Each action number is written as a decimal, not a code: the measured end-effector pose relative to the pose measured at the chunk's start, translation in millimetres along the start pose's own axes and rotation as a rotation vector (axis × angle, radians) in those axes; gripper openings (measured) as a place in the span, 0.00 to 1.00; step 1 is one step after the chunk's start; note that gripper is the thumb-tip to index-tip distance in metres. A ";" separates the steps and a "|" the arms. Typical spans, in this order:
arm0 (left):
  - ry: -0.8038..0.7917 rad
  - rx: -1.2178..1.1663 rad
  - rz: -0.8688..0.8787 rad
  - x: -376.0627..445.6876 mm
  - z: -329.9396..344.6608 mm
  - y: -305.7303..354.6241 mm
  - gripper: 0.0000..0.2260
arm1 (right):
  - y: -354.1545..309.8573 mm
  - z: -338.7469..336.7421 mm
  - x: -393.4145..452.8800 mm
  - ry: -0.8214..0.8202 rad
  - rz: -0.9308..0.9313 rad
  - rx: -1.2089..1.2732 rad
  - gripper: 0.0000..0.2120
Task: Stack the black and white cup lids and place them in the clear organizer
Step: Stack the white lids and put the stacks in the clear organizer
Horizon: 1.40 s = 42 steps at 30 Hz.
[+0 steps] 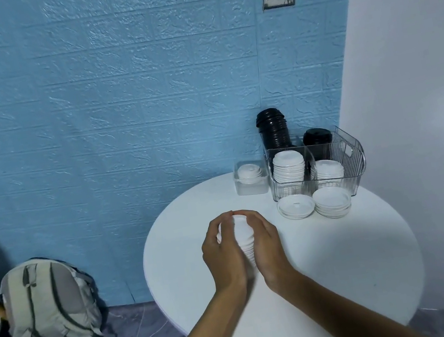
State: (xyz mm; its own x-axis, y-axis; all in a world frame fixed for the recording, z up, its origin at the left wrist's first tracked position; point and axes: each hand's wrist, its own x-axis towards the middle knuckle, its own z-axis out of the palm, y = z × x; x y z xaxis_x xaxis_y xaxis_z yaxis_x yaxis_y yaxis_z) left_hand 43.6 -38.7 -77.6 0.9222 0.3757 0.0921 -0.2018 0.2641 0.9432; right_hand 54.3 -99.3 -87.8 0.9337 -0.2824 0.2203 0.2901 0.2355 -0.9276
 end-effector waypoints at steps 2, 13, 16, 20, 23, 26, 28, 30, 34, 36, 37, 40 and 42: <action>0.002 0.010 0.002 2.7 0.2 -1.6 0.08 | 2.6 -1.1 2.2 0.016 -0.009 -0.018 0.15; -0.051 0.036 0.066 2.7 -1.9 -6.7 0.11 | 3.6 -8.7 5.1 -0.061 -0.055 0.017 0.15; -0.069 0.068 0.088 4.4 -4.1 -10.2 0.10 | 1.7 -11.8 4.6 -0.099 -0.030 -0.012 0.13; -0.084 0.081 0.117 5.3 -6.6 -12.6 0.09 | -13.7 -31.4 13.9 -0.257 0.004 -0.238 0.12; -0.090 0.066 0.136 3.3 -5.4 -13.0 0.08 | -32.4 -59.8 34.1 -0.244 -0.184 -0.629 0.12; -0.102 0.036 0.134 2.6 -5.7 -13.7 0.08 | -40.2 -95.1 60.6 -0.173 -0.346 -1.089 0.18; -0.108 0.018 0.124 2.2 -5.8 -13.0 0.09 | -37.4 -115.0 74.0 -0.200 -0.293 -1.396 0.25; -0.115 0.004 0.102 1.0 -5.1 -11.2 0.10 | -31.2 -126.9 80.5 -0.244 -0.248 -1.616 0.28; -0.134 0.024 0.100 1.8 -5.4 -14.5 0.11 | -25.1 -130.6 79.4 -0.300 -0.195 -1.710 0.23; -0.133 0.021 0.100 1.7 -5.7 -14.0 0.11 | -23.9 -130.5 79.2 -0.270 -0.214 -1.691 0.20; -0.133 0.020 0.097 1.5 -5.3 -13.0 0.11 | -23.7 -130.3 78.9 -0.255 -0.235 -1.694 0.19; -0.142 0.016 0.101 1.1 -4.9 -11.1 0.11 | -21.2 -128.8 76.6 -0.252 -0.305 -1.723 0.18; -0.147 0.012 0.101 1.4 -5.0 -11.4 0.11 | -24.5 -125.4 73.6 -0.248 -0.298 -1.656 0.18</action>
State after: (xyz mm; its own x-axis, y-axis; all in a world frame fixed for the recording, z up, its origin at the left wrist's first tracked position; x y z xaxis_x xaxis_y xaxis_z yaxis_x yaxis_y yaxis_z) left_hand 45.5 -36.8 -89.9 0.9358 0.2657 0.2318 -0.2930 0.2205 0.9303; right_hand 89.7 -242.5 -86.7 0.9458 0.0447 0.3218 0.0846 -0.9902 -0.1112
